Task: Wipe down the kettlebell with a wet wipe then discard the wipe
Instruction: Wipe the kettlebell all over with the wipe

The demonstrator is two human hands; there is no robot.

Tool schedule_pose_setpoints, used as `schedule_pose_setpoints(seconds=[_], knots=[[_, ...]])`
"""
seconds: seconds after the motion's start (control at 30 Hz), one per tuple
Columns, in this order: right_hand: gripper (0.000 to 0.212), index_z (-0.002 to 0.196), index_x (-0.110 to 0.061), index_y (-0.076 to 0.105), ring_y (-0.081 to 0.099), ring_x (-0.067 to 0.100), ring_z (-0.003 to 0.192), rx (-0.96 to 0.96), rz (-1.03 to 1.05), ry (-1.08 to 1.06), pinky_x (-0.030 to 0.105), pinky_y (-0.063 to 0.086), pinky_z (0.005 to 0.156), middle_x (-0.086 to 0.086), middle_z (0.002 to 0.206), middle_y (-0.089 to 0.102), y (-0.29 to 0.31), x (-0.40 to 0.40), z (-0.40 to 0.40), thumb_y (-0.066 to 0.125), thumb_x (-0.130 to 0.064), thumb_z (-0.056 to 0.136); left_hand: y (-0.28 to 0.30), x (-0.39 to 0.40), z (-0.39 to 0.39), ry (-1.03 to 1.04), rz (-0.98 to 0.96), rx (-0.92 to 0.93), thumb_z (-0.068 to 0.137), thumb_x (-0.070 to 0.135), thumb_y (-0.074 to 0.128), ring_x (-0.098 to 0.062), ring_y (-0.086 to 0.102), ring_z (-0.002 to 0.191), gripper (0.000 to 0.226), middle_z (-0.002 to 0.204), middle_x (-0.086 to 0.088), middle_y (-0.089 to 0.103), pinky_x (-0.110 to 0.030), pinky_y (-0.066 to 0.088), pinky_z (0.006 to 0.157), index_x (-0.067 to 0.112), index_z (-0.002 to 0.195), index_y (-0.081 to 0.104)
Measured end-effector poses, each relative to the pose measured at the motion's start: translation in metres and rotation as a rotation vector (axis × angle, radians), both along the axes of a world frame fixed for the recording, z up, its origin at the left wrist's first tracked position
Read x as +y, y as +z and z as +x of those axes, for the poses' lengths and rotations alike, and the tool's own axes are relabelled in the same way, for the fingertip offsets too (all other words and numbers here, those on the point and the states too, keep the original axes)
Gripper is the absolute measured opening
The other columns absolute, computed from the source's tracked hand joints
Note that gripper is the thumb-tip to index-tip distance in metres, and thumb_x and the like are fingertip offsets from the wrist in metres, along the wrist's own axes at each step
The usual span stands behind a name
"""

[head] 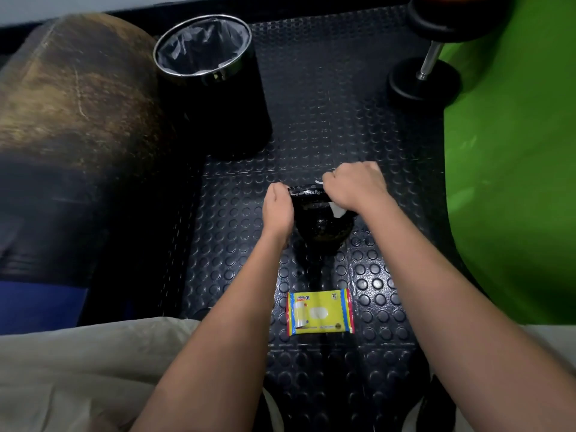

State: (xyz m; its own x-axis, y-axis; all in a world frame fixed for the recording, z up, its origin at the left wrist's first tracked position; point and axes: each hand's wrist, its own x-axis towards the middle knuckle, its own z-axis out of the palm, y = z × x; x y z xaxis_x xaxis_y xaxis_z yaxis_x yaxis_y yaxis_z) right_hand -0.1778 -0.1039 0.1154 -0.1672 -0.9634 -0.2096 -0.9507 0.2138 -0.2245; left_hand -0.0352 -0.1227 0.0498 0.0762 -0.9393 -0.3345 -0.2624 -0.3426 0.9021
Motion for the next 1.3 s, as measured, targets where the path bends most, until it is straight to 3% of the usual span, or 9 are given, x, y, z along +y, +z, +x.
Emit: schedule_pose_setpoints(seconds=[0.17, 0.4, 0.57, 0.73, 0.8, 0.93, 1.03, 1.13, 1.3], knots=[[0.045, 0.106, -0.010, 0.068, 0.056, 0.033, 0.114, -0.014, 0.029, 0.088, 0.047, 0.031, 0.109, 0.014, 0.122, 0.065, 0.010, -0.005, 0.026, 0.025, -0.022, 0.101, -0.003, -0.001, 0.001, 0.028, 0.027, 0.019, 0.097, 0.025, 0.028, -0.019, 0.047, 0.085, 0.027, 0.089, 0.001, 0.054, -0.038, 0.042, 0.080, 0.020, 0.086, 0.052], [0.053, 0.075, -0.011, 0.052, 0.052, 0.029, 0.093, -0.296, -0.043, 0.026, 0.045, 0.032, 0.100, 0.010, 0.095, 0.063, 0.010, -0.003, 0.039, 0.014, -0.035, 0.103, -0.004, -0.001, 0.002, 0.036, 0.021, 0.057, 0.099, 0.024, 0.030, -0.016, 0.046, 0.081, 0.027, 0.087, 0.001, 0.053, -0.034, 0.040, 0.073, 0.015, 0.090, 0.053], [0.038, 0.061, -0.008, 0.052, 0.048, 0.021, 0.059, -0.537, -0.123, -0.091, 0.033, 0.041, 0.059, 0.001, 0.061, 0.055, 0.003, -0.001, 0.028, 0.046, -0.029, 0.093, -0.001, 0.000, 0.001, 0.025, 0.034, 0.058, 0.097, 0.024, 0.030, -0.017, 0.046, 0.081, 0.026, 0.089, 0.000, 0.053, -0.034, 0.040, 0.072, 0.016, 0.090, 0.053], [0.018, 0.066, -0.018, 0.076, 0.061, -0.005, 0.072, -0.587, -0.220, -0.174, 0.008, 0.041, 0.059, -0.015, 0.067, 0.069, 0.000, 0.007, -0.002, 0.073, -0.028, 0.081, 0.001, 0.002, -0.002, -0.009, 0.020, 0.024, 0.097, 0.025, 0.029, -0.016, 0.044, 0.084, 0.025, 0.093, -0.001, 0.051, -0.033, 0.040, 0.073, 0.017, 0.095, 0.052], [0.013, 0.066, -0.018, 0.075, 0.061, -0.005, 0.072, -0.610, -0.256, -0.238, 0.010, 0.040, 0.058, -0.014, 0.069, 0.069, -0.001, 0.010, -0.013, 0.077, -0.028, 0.076, 0.000, 0.002, -0.002, -0.010, 0.006, 0.014, 0.095, 0.028, 0.028, -0.018, 0.045, 0.085, 0.026, 0.093, -0.002, 0.052, -0.035, 0.040, 0.074, 0.017, 0.094, 0.051], [0.014, 0.071, -0.020, 0.068, 0.059, 0.006, 0.075, -0.542, -0.244, -0.290, 0.022, 0.044, 0.064, -0.010, 0.076, 0.066, -0.005, 0.009, -0.024, 0.073, -0.033, 0.073, 0.000, 0.001, 0.000, -0.008, 0.007, 0.001, 0.088, 0.033, 0.026, -0.019, 0.046, 0.086, 0.031, 0.093, -0.002, 0.053, -0.037, 0.042, 0.077, 0.017, 0.092, 0.052], [0.034, 0.066, -0.015, 0.059, 0.055, 0.024, 0.079, -0.340, -0.106, -0.210, 0.034, 0.044, 0.082, -0.001, 0.074, 0.061, -0.010, 0.006, -0.011, 0.047, -0.035, 0.090, 0.000, 0.000, 0.001, 0.000, 0.013, 0.004, 0.092, 0.030, 0.026, -0.018, 0.046, 0.085, 0.029, 0.092, -0.001, 0.052, -0.037, 0.042, 0.077, 0.016, 0.092, 0.052], [0.047, 0.091, -0.009, 0.069, 0.057, 0.033, 0.093, -0.074, -0.064, -0.045, 0.044, 0.039, 0.099, 0.014, 0.101, 0.069, -0.003, 0.007, 0.009, 0.026, -0.025, 0.100, -0.001, -0.001, 0.001, 0.019, 0.013, 0.010, 0.095, 0.027, 0.027, -0.017, 0.045, 0.083, 0.026, 0.091, -0.001, 0.051, -0.037, 0.042, 0.077, 0.017, 0.090, 0.051], [0.040, 0.105, -0.014, 0.066, 0.061, 0.032, 0.108, 0.104, -0.028, 0.167, 0.045, 0.036, 0.098, 0.007, 0.116, 0.068, 0.012, 0.000, 0.039, 0.026, -0.017, 0.101, -0.004, -0.003, 0.001, 0.048, 0.008, 0.029, 0.096, 0.023, 0.030, -0.017, 0.042, 0.080, 0.023, 0.086, 0.000, 0.049, -0.036, 0.039, 0.074, 0.017, 0.085, 0.049]])
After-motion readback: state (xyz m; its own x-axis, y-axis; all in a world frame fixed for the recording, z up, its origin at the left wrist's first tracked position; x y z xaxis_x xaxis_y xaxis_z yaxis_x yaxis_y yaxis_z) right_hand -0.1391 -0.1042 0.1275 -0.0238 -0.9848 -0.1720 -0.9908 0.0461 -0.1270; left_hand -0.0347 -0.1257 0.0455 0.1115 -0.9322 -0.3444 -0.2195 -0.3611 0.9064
